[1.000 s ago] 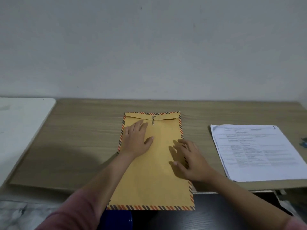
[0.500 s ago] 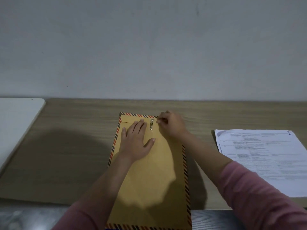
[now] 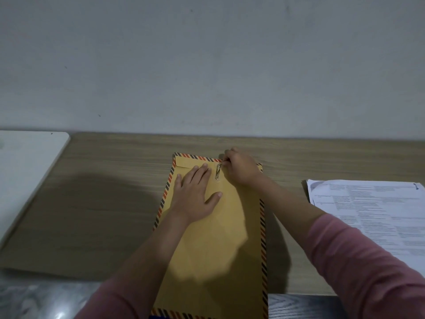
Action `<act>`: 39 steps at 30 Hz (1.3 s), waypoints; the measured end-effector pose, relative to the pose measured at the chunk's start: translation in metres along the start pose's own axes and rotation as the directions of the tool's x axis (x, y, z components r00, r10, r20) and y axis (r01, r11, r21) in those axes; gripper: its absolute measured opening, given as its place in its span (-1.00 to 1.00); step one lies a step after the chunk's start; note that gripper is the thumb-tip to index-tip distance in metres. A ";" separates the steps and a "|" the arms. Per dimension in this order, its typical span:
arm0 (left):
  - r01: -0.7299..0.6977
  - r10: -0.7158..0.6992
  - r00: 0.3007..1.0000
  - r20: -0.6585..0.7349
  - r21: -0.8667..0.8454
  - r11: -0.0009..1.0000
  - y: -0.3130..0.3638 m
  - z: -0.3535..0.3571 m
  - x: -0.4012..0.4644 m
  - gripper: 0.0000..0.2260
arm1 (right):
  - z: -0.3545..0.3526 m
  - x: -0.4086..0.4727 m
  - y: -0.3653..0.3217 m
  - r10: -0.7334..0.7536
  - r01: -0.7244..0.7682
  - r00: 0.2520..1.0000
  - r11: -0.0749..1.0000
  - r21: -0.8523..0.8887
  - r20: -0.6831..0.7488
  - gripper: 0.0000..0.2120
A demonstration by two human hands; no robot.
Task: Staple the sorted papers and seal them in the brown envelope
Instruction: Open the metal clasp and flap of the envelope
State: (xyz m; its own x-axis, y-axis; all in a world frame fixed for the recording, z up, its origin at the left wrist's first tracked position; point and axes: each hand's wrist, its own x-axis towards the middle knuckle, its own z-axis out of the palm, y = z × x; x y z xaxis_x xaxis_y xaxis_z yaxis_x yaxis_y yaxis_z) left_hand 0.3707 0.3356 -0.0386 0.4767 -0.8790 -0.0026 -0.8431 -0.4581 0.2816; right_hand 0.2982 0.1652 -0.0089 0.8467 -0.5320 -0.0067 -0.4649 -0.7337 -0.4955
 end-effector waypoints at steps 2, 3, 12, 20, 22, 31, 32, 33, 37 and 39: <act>-0.014 0.014 1.000 0.011 -0.009 1.000 -0.001 -0.001 0.000 -0.29 | -0.003 0.003 -0.001 0.003 -0.003 1.000 1.000 -0.007 0.026 -0.89; -0.024 0.024 1.000 0.019 -0.015 1.000 -0.003 -0.002 0.000 -0.27 | -0.004 0.005 -0.002 0.002 -0.001 0.999 1.000 -0.013 0.038 -0.90; -0.064 0.067 0.997 0.049 -0.059 0.996 -0.011 -0.008 -0.002 -0.19 | -0.014 0.021 -0.013 -0.024 0.018 0.999 0.988 0.151 0.033 -0.90; -0.039 0.041 0.999 0.024 -0.070 0.997 -0.011 -0.003 -0.002 -0.22 | -0.017 -0.011 0.009 -0.049 0.044 0.998 0.990 0.132 0.032 -0.86; -0.040 0.042 0.999 0.019 -0.068 0.997 -0.010 -0.003 -0.002 -0.22 | -0.013 -0.017 0.011 -0.048 0.046 0.999 0.993 0.112 0.013 -0.87; -0.061 0.062 0.998 0.013 -0.061 0.996 -0.009 -0.005 -0.004 -0.22 | -0.001 -0.017 0.003 -0.119 0.123 0.992 0.985 -0.121 0.040 -0.88; -0.062 0.063 0.998 0.013 -0.064 0.996 -0.009 -0.005 -0.004 -0.22 | -0.001 -0.015 0.003 -0.107 0.111 0.994 0.987 -0.118 0.037 -0.89; -0.061 0.062 0.998 0.014 -0.064 0.996 -0.009 -0.005 -0.004 -0.22 | -0.003 -0.014 0.002 -0.081 0.083 0.996 0.993 -0.089 0.022 -0.91; -0.052 0.053 0.998 0.015 -0.058 0.997 -0.009 -0.005 -0.003 -0.22 | -0.014 -0.012 0.005 0.022 -0.018 0.999 0.995 0.102 -0.046 -0.94; -0.051 0.052 0.999 0.012 -0.061 0.997 -0.010 -0.004 -0.003 -0.22 | -0.016 -0.018 0.009 0.039 -0.034 0.999 0.993 0.115 -0.033 -0.94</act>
State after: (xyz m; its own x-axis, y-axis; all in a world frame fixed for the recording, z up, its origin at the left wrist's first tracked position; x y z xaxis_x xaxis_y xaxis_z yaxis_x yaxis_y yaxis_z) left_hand 0.3785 0.3433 -0.0372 0.4294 -0.9031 0.0007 -0.8497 -0.4038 0.3391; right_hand 0.2747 0.1618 0.0007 0.8192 -0.5736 0.0030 -0.4611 -0.6616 -0.5914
